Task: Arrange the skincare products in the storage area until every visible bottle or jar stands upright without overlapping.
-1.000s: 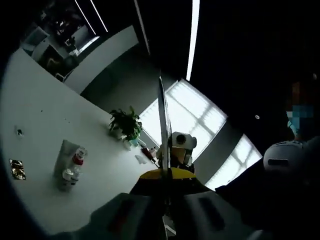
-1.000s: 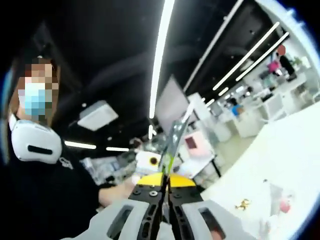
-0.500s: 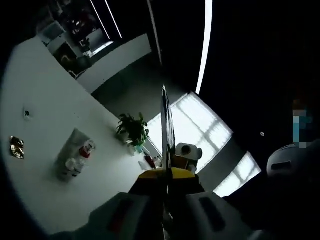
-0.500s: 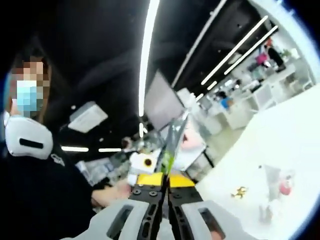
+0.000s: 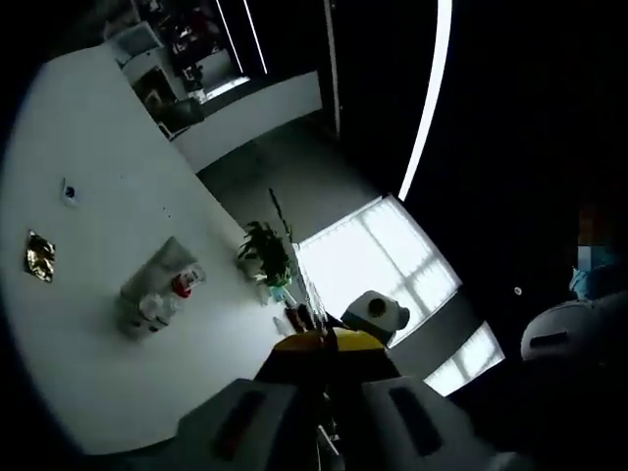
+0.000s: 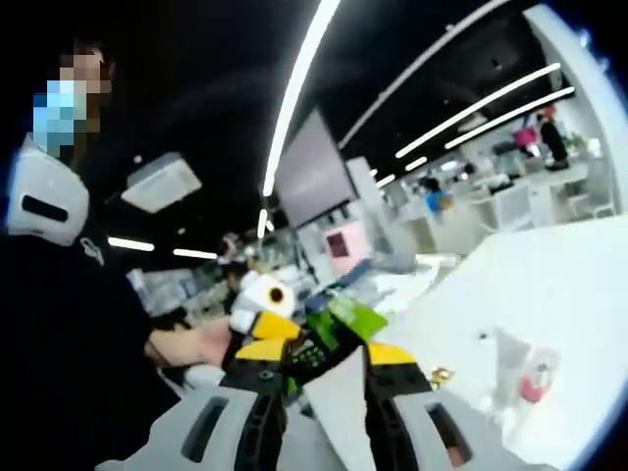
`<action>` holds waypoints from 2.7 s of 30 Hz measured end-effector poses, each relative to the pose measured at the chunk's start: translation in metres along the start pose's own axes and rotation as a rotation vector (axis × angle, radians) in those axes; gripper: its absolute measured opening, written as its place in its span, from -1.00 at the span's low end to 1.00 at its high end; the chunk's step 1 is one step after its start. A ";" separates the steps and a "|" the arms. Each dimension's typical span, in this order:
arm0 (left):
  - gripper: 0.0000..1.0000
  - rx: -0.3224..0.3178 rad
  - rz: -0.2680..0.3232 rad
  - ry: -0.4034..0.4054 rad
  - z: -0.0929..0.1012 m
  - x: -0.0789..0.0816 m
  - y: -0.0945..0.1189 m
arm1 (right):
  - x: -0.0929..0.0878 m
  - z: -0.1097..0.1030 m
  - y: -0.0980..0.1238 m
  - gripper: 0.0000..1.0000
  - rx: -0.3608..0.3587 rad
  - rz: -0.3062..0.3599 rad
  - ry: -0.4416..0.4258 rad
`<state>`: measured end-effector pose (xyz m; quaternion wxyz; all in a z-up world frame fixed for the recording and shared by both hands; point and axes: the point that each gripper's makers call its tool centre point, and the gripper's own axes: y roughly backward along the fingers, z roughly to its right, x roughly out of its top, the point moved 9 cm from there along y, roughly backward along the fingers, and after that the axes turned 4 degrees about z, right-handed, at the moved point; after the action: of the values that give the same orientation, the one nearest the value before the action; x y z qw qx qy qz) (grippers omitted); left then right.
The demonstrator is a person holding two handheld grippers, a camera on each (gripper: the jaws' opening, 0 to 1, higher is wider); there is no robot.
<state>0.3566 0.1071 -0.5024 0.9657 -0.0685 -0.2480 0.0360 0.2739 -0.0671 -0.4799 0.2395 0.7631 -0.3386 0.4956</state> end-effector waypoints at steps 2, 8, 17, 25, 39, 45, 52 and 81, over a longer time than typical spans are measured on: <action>-0.90 0.022 -0.017 -0.011 -0.006 -0.002 0.001 | -0.006 0.003 0.002 -0.16 -0.021 -0.012 0.007; -0.90 0.063 -0.016 0.025 -0.021 -0.006 0.007 | -0.018 0.010 0.008 0.33 -0.074 -0.074 0.058; -0.90 0.148 -0.019 0.012 -0.049 0.000 0.013 | -0.026 0.028 0.032 0.99 -0.178 -0.118 0.133; -0.90 0.217 -0.052 -0.004 -0.078 0.000 0.011 | -0.028 0.053 0.058 0.99 -0.288 -0.121 0.093; -0.90 0.284 -0.116 -0.047 -0.134 -0.004 0.005 | -0.050 0.073 0.066 0.99 -0.343 -0.211 0.069; -0.90 0.293 -0.116 -0.036 -0.157 -0.001 0.005 | -0.056 0.076 0.071 0.99 -0.359 -0.207 0.026; -0.90 0.315 -0.154 -0.062 -0.180 0.000 -0.003 | -0.058 0.084 0.076 0.99 -0.387 -0.217 -0.004; -0.90 0.466 -0.213 0.069 -0.240 -0.017 -0.013 | -0.066 0.089 0.070 0.99 -0.390 -0.231 -0.054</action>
<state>0.4579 0.0649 -0.7168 0.9616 0.1813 -0.2059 -0.0120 0.2559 -0.1571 -0.5740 0.4287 0.7491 -0.3445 0.3694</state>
